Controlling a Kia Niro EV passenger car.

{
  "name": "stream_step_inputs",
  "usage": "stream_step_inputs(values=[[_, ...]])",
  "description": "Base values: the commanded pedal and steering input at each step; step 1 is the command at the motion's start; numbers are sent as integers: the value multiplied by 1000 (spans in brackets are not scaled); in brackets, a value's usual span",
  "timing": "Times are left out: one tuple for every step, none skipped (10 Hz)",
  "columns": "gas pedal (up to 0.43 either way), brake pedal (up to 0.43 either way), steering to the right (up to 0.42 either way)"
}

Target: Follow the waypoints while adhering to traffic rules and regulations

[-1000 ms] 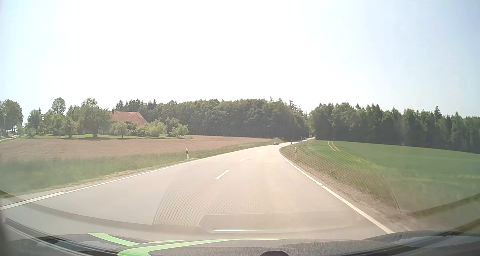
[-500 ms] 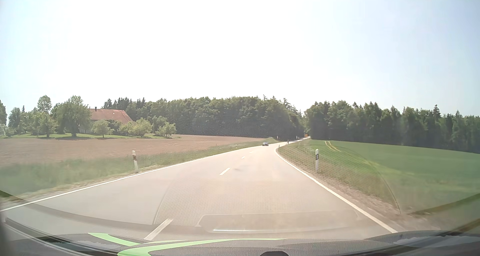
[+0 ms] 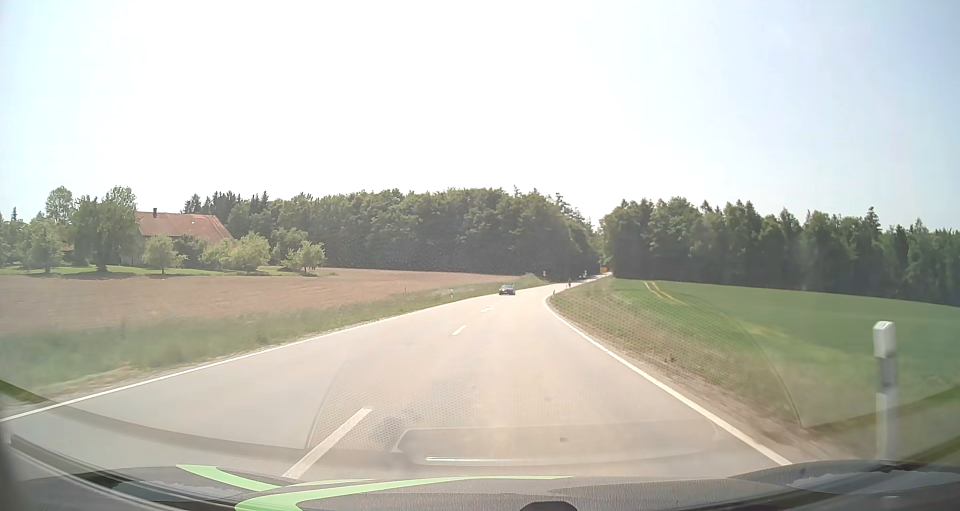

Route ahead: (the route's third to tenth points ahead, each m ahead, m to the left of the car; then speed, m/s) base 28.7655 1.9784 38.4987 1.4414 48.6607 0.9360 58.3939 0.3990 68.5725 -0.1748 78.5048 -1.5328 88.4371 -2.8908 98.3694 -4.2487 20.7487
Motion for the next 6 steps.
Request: stream_step_inputs(values=[[0, 0, 8], [0, 0, 8], [0, 0, 8], [0, 0, 7], [0, 0, 6], [0, 0, 6]])
